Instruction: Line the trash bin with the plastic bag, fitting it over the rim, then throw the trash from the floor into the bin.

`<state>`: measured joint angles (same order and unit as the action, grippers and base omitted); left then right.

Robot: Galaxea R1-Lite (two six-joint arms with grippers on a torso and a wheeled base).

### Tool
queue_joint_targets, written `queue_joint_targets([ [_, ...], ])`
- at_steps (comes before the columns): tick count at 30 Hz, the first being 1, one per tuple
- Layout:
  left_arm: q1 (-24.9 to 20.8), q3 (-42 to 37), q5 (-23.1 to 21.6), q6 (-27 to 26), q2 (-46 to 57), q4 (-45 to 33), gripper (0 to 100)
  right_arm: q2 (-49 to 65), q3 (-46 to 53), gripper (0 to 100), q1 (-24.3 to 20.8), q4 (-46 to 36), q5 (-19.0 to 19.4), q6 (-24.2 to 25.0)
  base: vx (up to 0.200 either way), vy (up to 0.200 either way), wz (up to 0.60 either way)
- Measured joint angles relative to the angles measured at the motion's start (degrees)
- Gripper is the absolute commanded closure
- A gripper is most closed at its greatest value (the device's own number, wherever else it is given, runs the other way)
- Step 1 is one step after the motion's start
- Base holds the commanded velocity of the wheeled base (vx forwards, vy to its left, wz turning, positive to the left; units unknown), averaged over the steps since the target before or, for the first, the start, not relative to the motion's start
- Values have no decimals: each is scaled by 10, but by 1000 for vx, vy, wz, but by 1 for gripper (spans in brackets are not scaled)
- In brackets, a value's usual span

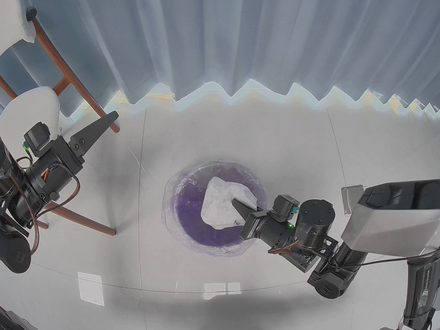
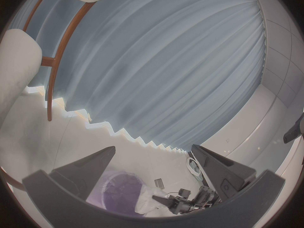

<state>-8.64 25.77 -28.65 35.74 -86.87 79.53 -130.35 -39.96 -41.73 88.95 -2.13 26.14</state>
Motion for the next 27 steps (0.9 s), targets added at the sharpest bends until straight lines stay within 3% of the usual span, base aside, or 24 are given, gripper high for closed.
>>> queue_joint_targets([
  [3, -1, 0, 0, -1, 1, 0, 0, -25, -20, 100, 7, 0, 0, -1, 0, 0, 0],
  [4, -1, 0, 0, -1, 1, 0, 0, -31, -26, 0, 9, 0, 0, -1, 0, 0, 0],
  [17, -3, -1, 0, -2, 6, 0, 0, -51, -64, 0, 21, 0, 0, 1, 0, 0, 0],
  [27, -2, 0, -1, -4, 12, 1, 0, -4, -53, 0, 28, 0, -2, 0, 0, 0, 0],
])
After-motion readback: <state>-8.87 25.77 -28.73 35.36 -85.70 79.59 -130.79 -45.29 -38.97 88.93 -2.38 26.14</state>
